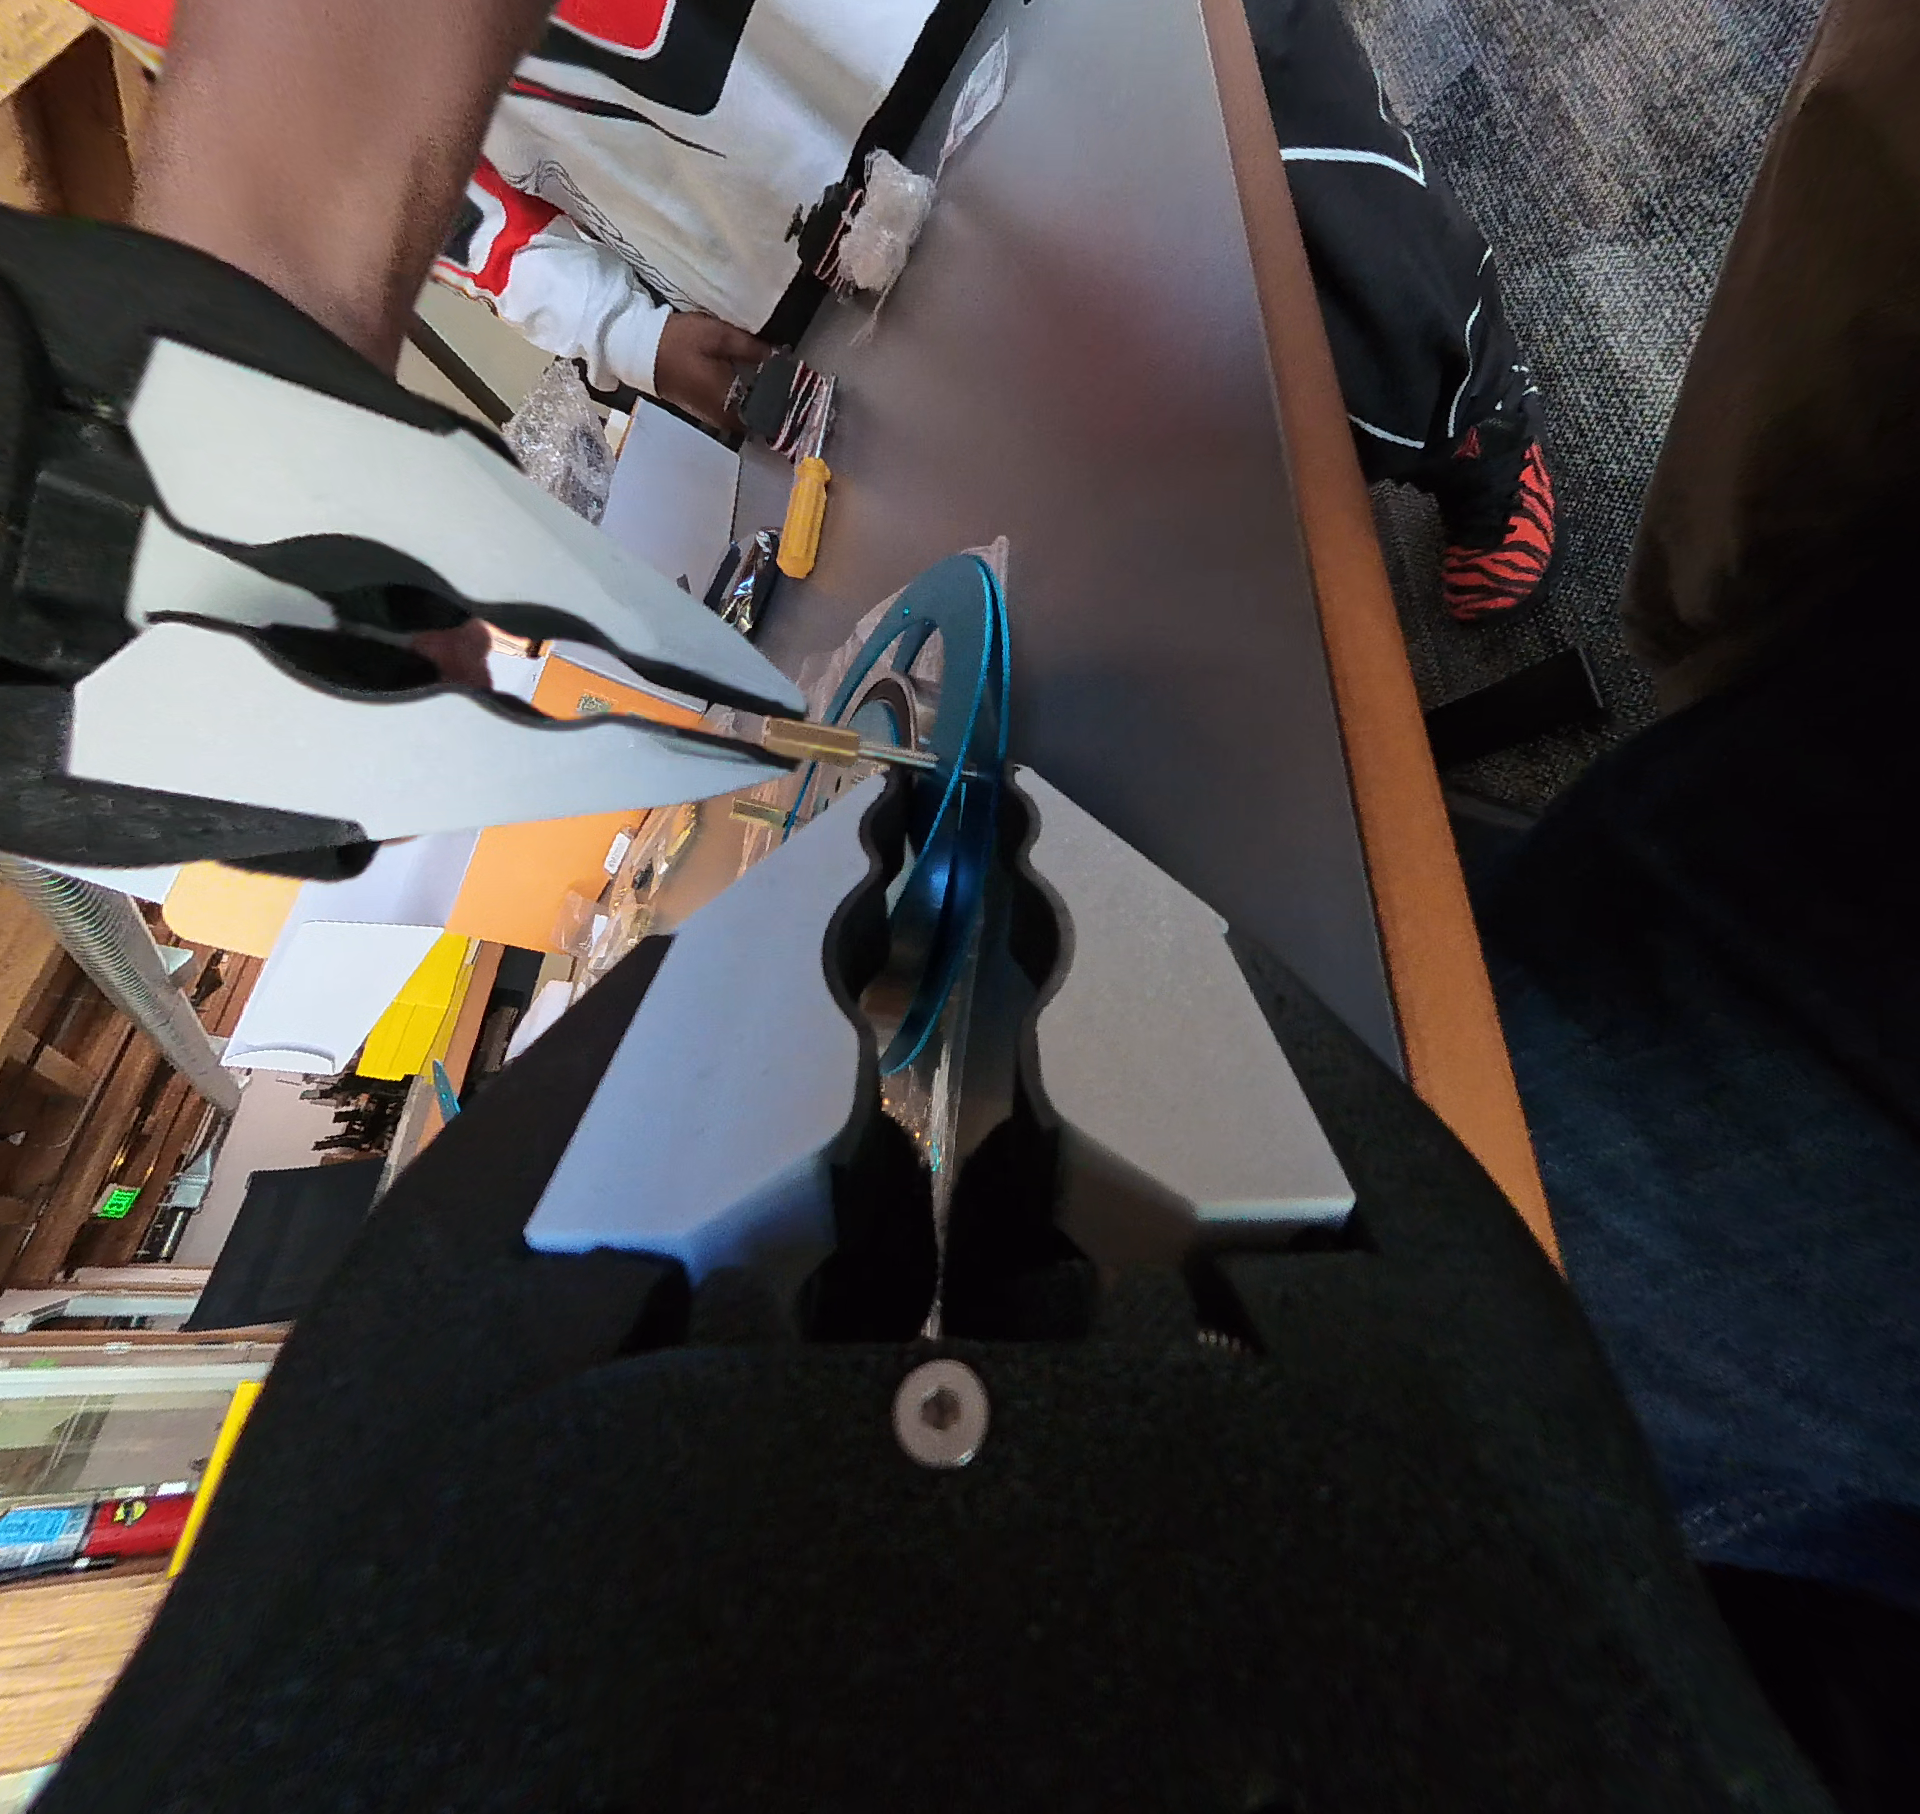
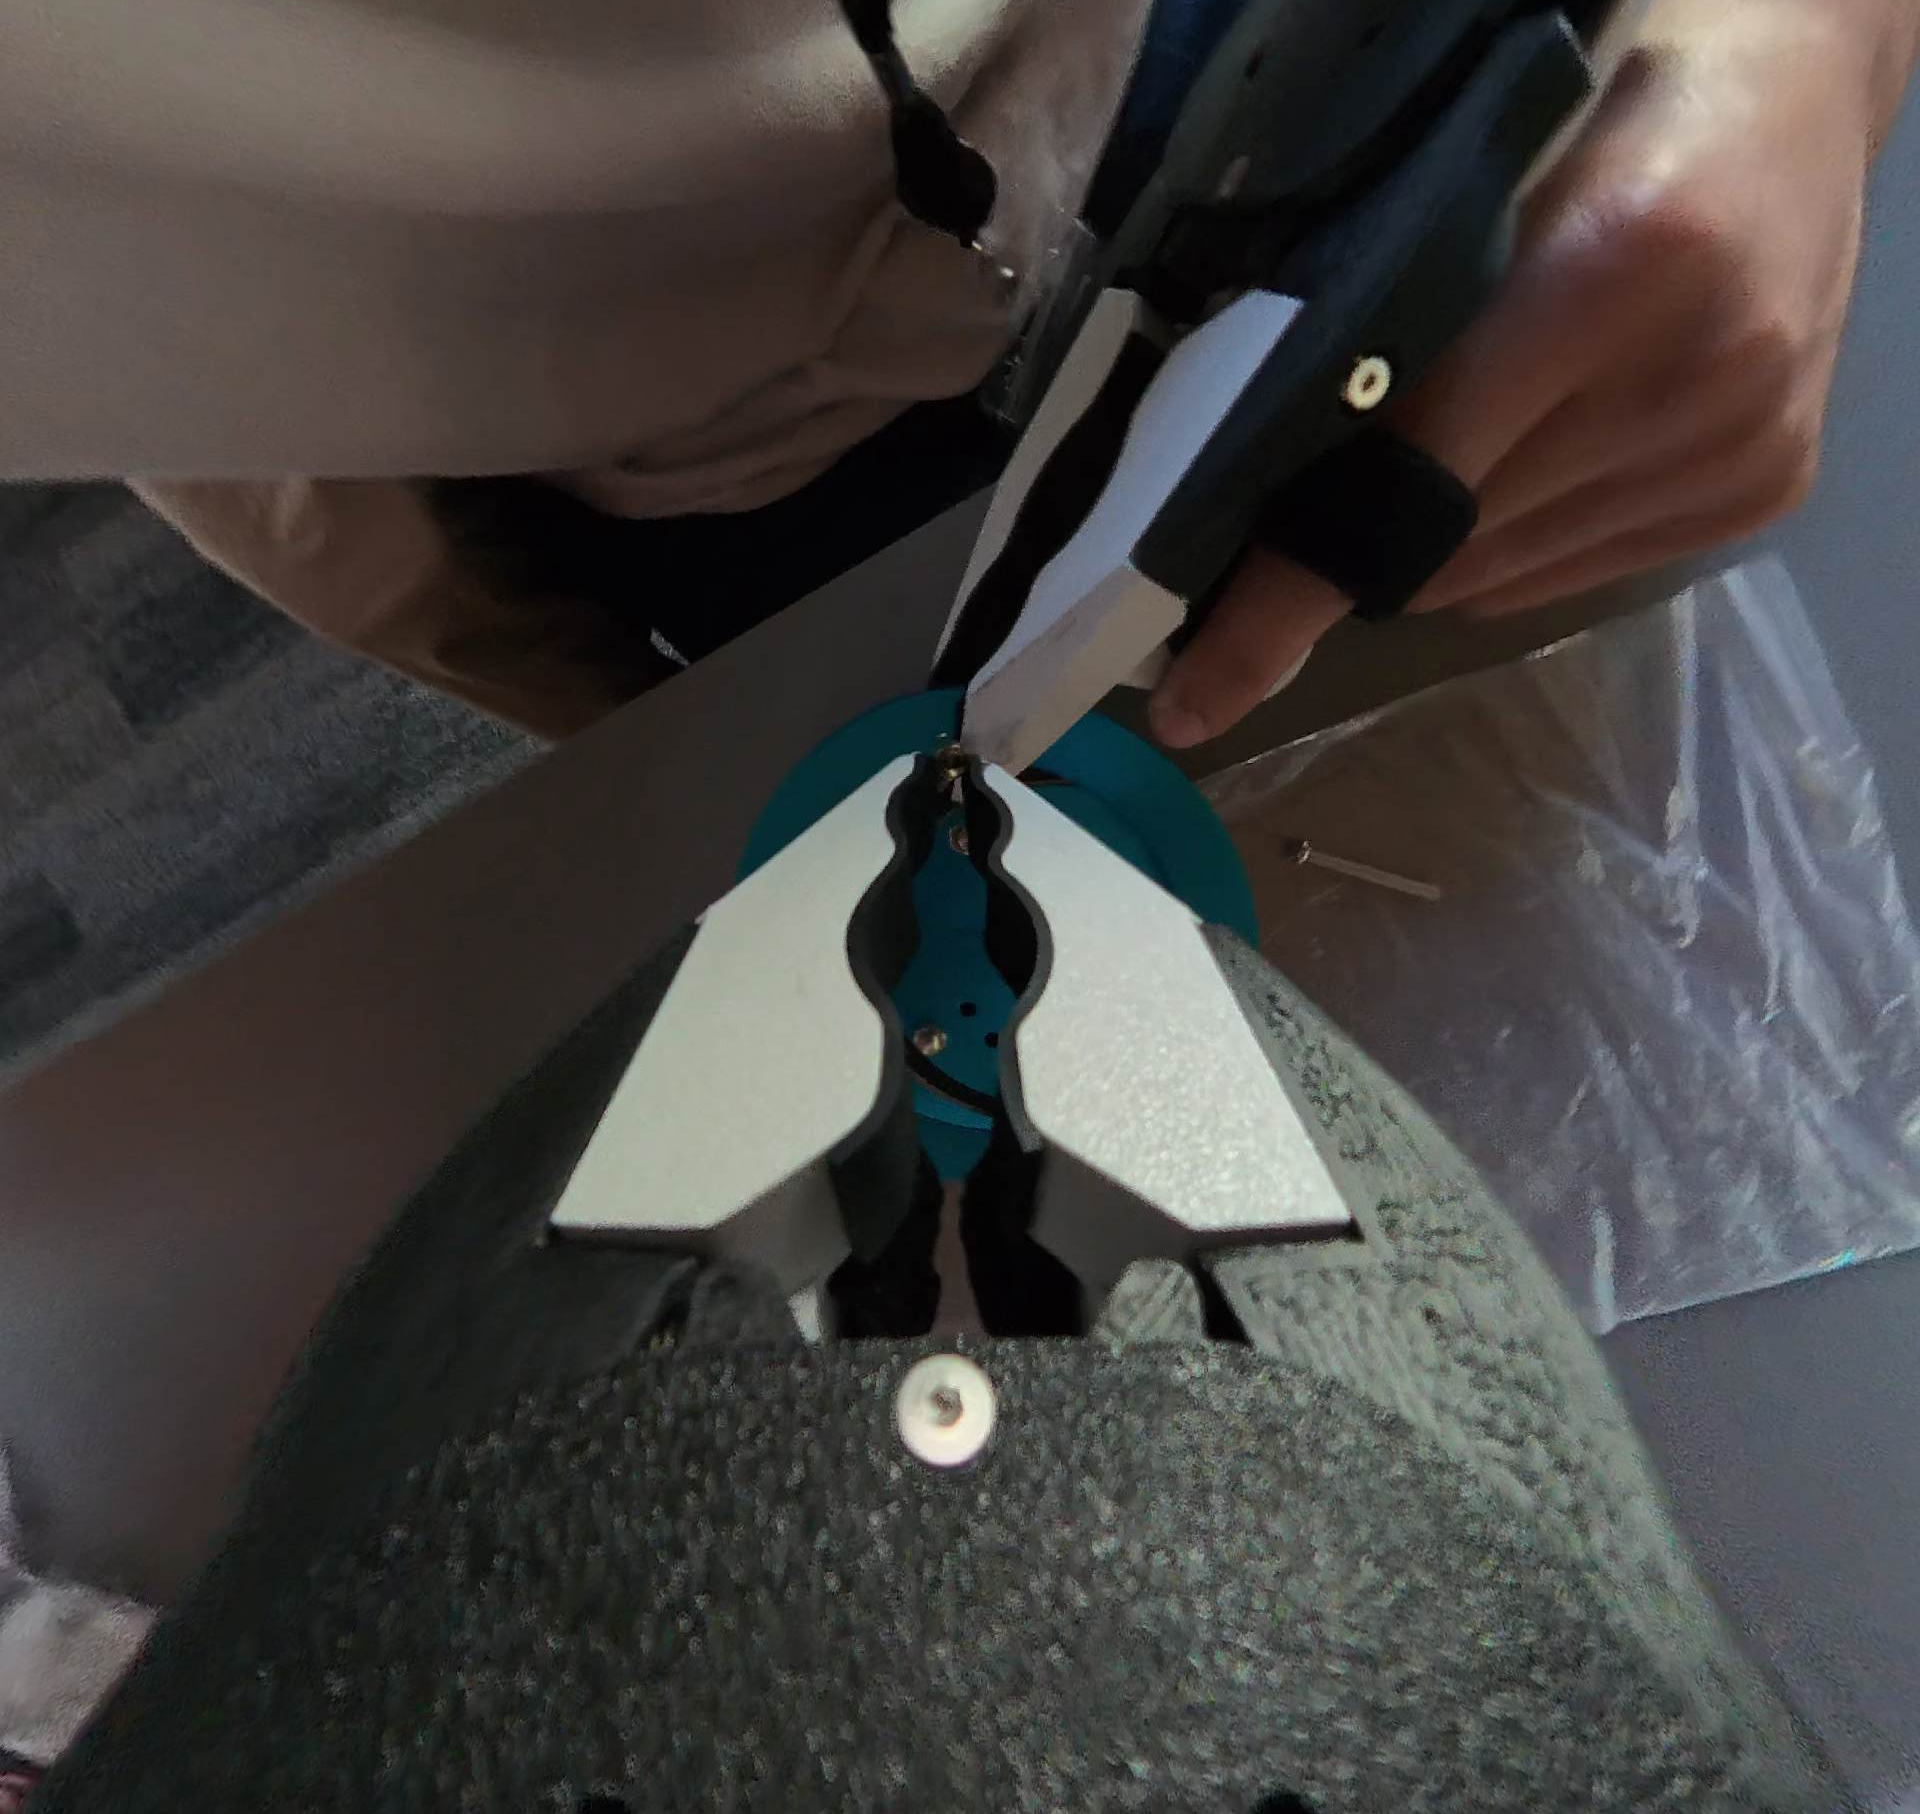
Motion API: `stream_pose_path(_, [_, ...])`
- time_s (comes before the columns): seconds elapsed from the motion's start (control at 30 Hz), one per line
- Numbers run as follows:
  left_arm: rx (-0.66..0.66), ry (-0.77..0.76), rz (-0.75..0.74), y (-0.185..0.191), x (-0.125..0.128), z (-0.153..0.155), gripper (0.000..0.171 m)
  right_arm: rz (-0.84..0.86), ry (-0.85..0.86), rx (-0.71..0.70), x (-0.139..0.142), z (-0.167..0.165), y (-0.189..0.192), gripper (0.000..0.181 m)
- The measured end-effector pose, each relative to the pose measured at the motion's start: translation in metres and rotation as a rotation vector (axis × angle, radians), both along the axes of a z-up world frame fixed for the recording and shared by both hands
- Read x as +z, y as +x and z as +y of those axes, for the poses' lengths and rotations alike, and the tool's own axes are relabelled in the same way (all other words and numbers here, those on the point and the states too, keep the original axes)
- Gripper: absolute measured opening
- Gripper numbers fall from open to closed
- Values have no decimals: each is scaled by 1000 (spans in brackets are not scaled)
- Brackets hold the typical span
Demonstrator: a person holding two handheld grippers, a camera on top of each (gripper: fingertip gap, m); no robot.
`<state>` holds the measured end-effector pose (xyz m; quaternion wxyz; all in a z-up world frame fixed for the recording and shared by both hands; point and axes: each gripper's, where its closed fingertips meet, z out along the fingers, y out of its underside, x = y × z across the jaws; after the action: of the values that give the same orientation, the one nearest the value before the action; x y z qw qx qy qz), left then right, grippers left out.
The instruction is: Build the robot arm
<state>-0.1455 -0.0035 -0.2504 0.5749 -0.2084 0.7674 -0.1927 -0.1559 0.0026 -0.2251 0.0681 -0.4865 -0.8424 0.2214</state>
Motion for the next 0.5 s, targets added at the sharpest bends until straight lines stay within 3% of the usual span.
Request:
stream_pose_path(0.2, [6,15,-4,0,-1,0,17,-129,-43,-428,-1,0,1,4])
stream_pose_path(0.4, [7,41,-6,0,-2,-1,17,-249,22,-876,-2,-3,3,4])
stream_pose_path(0.5, [9,67,-7,0,-4,-1,17,-292,16,-1163,-4,-4,3,4])
